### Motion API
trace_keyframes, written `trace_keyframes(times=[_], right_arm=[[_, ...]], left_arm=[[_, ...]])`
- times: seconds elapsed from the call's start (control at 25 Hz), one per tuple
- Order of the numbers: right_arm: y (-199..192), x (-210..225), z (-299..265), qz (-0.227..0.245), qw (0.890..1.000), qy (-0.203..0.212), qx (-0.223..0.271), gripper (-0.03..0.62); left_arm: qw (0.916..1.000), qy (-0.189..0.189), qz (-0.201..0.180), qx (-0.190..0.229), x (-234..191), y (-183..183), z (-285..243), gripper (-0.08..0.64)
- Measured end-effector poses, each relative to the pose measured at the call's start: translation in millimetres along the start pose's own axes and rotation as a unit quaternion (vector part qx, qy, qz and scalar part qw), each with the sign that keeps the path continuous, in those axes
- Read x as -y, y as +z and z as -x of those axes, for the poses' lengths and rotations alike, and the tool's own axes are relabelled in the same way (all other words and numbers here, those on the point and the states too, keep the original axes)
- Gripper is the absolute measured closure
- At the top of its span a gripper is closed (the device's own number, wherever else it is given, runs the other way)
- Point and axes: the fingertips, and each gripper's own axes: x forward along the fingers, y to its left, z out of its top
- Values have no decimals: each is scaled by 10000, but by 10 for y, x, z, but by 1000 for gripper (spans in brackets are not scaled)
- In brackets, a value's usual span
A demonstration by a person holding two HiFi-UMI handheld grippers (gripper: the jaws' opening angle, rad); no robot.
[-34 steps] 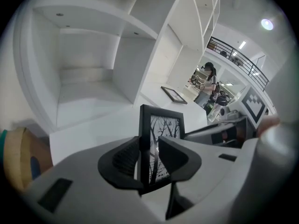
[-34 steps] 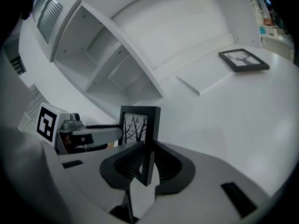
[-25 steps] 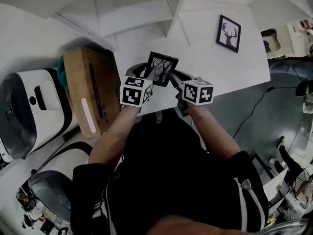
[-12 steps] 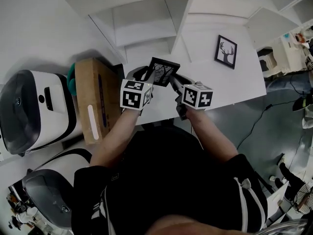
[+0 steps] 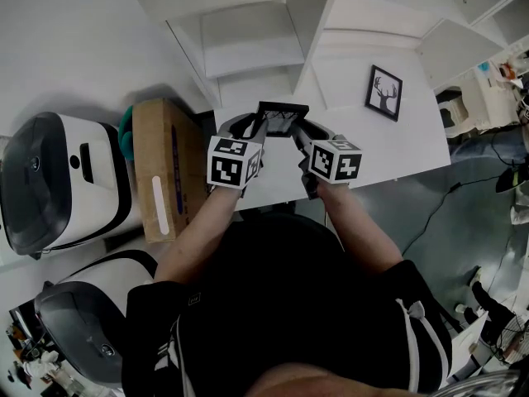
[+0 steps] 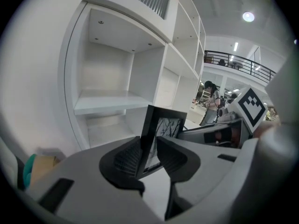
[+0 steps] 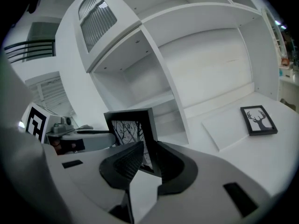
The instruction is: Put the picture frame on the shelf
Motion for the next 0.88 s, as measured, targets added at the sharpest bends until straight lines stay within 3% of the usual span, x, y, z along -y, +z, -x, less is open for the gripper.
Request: trace_keyframes(times=[0.4,0.88], right_arm=[[129,-13,24,281,9992,-225,187,511],[625,-181,132,593,9958,-255,643,512]], left_arm=[[9996,82,-190,185,44,99,110,450],[9960,285,-535,650,-29,598,213,472]])
